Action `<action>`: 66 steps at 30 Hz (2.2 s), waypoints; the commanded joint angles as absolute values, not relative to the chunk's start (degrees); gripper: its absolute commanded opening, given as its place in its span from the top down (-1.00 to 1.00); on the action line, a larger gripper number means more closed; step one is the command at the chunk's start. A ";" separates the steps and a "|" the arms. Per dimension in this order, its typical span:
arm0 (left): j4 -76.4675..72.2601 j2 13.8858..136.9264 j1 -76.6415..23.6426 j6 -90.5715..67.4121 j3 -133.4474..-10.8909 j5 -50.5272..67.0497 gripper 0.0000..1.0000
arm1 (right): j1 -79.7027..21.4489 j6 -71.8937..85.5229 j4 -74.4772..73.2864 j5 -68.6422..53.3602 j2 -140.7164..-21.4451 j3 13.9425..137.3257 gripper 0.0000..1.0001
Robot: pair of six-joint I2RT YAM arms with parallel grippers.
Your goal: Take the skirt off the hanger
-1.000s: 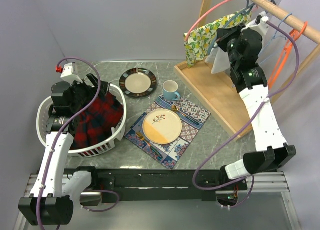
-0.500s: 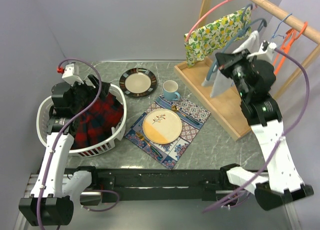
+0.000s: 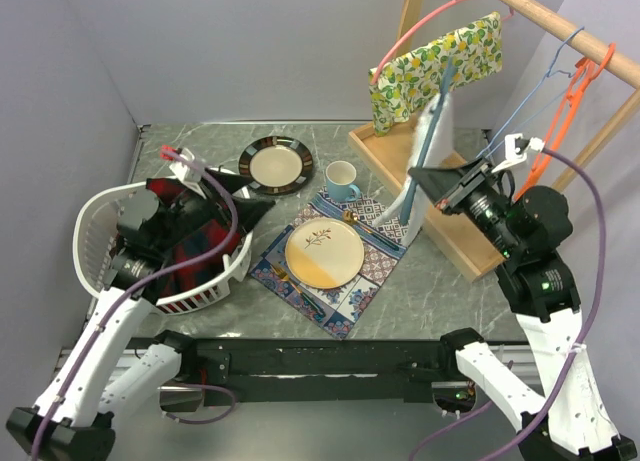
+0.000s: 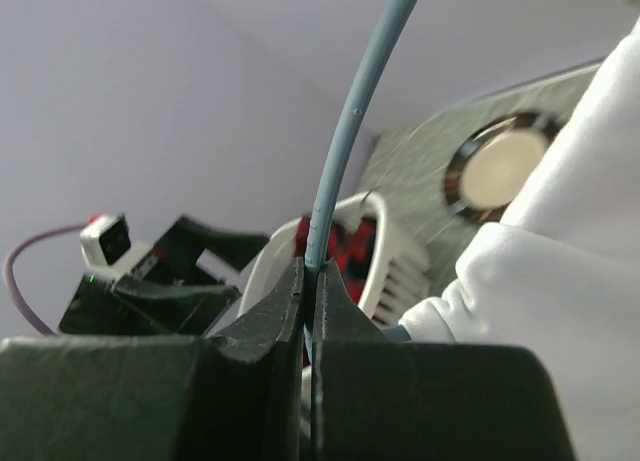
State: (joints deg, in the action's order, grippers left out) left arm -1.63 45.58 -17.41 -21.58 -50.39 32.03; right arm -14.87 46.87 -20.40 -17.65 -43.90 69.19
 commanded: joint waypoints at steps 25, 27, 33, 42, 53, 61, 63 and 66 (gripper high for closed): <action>-22.05 74.88 -54.93 0.97 -61.26 17.48 -0.92 | -15.38 53.44 -6.42 -33.31 -36.65 62.84 1.00; -23.02 75.06 -54.93 0.70 -60.65 20.73 -0.95 | -15.38 53.44 -6.24 -33.22 -36.65 62.58 1.00; -25.67 72.43 -55.02 0.70 -58.10 24.43 -0.99 | -15.38 52.56 -7.03 -32.17 -36.30 62.67 1.00; -25.40 72.60 -55.28 0.35 -58.10 24.88 -0.99 | -15.47 54.84 -5.01 -31.29 -35.16 61.44 1.00; -27.69 76.73 -55.46 -1.93 -60.99 18.99 -0.30 | -15.47 57.57 -2.55 -31.99 -33.84 59.50 1.00; -24.53 72.96 -55.46 -0.97 -62.40 9.33 0.99 | -15.38 53.97 -6.06 -30.15 -33.22 59.41 1.00; -24.35 71.64 -55.46 -1.23 -62.40 6.79 0.98 | -15.38 53.26 -6.68 -29.71 -33.05 58.89 1.00; -23.73 68.48 -55.46 -0.97 -63.01 4.23 0.98 | -15.47 51.77 -8.08 -28.83 -32.78 58.36 1.00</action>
